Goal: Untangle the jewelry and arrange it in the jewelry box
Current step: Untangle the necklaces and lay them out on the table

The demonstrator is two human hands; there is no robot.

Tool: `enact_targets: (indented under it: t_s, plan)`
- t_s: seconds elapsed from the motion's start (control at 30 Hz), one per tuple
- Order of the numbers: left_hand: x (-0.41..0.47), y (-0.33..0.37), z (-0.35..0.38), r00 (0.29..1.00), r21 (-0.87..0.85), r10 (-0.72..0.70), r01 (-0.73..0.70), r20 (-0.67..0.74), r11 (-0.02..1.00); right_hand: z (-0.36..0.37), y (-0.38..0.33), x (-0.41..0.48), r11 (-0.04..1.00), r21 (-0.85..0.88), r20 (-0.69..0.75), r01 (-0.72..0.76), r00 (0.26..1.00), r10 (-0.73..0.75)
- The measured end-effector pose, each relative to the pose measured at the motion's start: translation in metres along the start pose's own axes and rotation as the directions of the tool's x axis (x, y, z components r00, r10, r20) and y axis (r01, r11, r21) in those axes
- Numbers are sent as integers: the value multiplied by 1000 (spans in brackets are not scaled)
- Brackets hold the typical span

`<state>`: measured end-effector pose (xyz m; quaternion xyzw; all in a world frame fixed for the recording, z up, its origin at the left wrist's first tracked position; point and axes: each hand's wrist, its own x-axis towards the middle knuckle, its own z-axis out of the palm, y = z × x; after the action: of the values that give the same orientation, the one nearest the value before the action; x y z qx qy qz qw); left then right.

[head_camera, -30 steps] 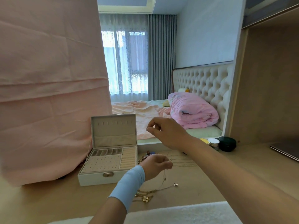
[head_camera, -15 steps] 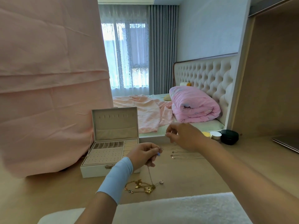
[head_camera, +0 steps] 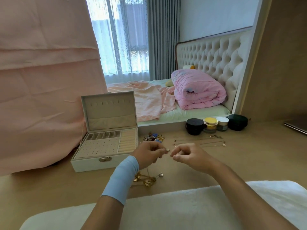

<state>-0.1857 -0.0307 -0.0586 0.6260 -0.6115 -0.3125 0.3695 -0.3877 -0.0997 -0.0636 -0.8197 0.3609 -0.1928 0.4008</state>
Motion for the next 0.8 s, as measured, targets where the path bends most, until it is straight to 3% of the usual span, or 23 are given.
enact_targets:
  t_s: [0.3, 0.57, 0.8]
  plan:
    - [6, -9, -3, 998, -17, -54, 55, 41, 998, -1, 24, 7, 997, 72, -72, -39, 996, 45]
    - [1, -9, -23, 996, 146, -85, 80, 31, 986, -10, 33, 5, 992, -76, -88, -105, 991, 98]
    - [-3, -9, -34, 998, 22, -50, 51, -31, 998, -13, 43, 6, 993, -40, -116, -112, 988, 107]
